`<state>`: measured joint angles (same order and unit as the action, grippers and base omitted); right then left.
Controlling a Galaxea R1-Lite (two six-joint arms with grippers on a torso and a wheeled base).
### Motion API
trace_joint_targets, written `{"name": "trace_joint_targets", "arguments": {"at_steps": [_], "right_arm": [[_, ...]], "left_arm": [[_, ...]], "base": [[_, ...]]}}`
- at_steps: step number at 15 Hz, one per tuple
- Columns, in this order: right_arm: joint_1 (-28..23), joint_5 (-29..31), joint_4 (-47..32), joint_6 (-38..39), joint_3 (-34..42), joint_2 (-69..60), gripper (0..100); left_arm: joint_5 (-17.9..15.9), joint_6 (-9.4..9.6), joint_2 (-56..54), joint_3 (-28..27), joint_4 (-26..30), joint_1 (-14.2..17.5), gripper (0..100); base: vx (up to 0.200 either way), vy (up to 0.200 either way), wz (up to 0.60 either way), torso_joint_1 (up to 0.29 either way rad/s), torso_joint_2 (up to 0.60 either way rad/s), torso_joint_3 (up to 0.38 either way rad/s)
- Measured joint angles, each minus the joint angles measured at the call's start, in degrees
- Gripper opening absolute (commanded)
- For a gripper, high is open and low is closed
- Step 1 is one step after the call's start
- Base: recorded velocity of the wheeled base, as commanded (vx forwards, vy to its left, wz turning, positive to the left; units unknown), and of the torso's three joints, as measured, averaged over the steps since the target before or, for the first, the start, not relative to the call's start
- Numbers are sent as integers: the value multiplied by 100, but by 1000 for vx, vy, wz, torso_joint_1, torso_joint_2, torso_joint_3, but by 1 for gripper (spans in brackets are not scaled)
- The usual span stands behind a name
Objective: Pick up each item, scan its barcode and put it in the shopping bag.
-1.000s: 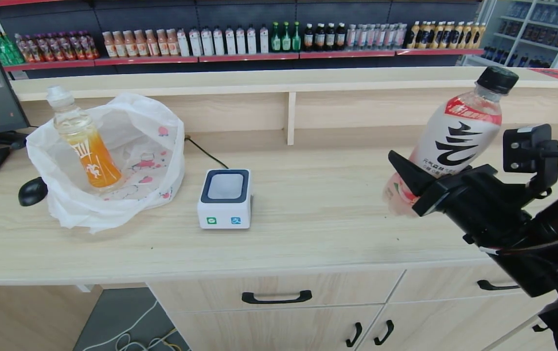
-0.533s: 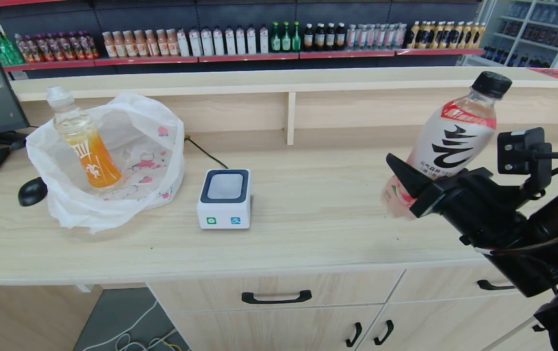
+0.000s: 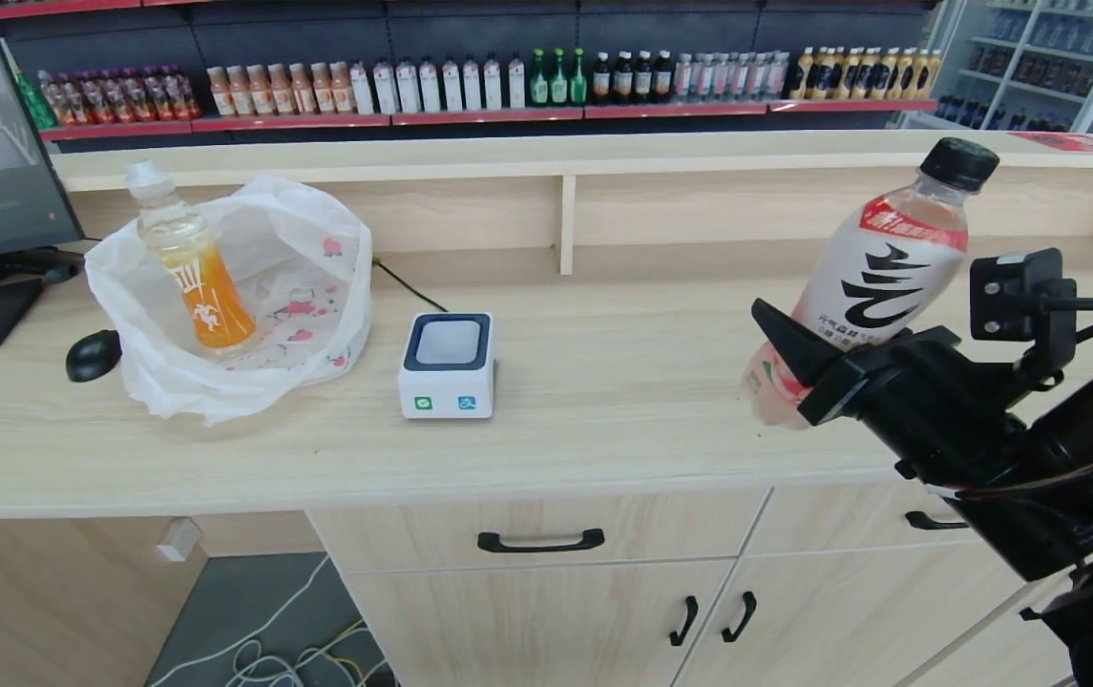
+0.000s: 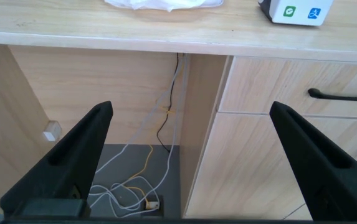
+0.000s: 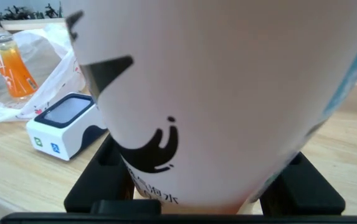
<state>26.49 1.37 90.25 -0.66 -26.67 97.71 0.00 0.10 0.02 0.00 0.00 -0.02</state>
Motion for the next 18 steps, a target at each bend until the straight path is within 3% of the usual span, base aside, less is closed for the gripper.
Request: {"name": "trace_joint_targets", "arguments": {"at_steps": [18], "right_arm": [[-6,-2,-30,17,-22,-99,0]], "left_arm": [[0,-7,0,0,0,2,100]], "base": [[0,189,0,6,5,0]]}}
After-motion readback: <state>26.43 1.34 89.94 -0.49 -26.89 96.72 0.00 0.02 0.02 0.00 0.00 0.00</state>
